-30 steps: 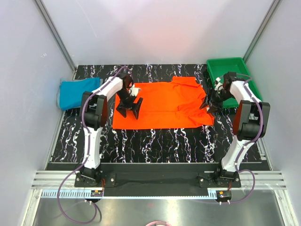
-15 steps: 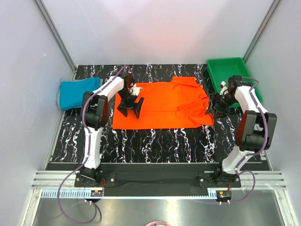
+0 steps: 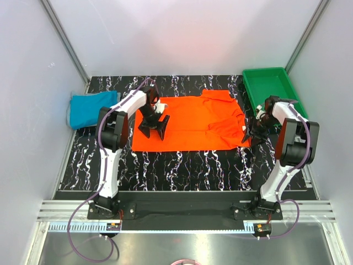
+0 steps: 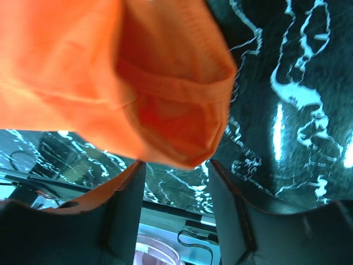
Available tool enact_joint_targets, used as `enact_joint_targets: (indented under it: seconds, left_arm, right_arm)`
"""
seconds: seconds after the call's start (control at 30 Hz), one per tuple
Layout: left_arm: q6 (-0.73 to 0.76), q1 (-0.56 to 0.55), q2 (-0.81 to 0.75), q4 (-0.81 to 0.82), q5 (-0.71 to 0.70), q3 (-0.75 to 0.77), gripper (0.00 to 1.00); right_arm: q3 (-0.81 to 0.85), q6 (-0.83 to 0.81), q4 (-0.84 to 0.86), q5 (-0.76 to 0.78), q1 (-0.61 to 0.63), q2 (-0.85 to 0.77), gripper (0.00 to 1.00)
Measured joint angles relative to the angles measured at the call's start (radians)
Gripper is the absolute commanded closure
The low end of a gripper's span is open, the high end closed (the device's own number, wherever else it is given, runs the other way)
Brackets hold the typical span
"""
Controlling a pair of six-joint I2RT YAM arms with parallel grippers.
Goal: Fold and stack the t-shirts
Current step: Fold the tshirt
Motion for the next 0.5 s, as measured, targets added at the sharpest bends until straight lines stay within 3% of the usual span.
enact_joint_targets:
  seconds: [0.2, 0.5]
  left_arm:
    - [0.000, 0.000, 0.007, -0.001, 0.000, 0.000, 0.08]
    - [0.000, 0.000, 0.008, -0.002, 0.000, 0.000, 0.08]
  right_arm:
    - [0.012, -0.051, -0.001, 0.010, -0.014, 0.071, 0.52]
    - [0.085, -0.131, -0.005, 0.013, -0.018, 0.088, 0.51]
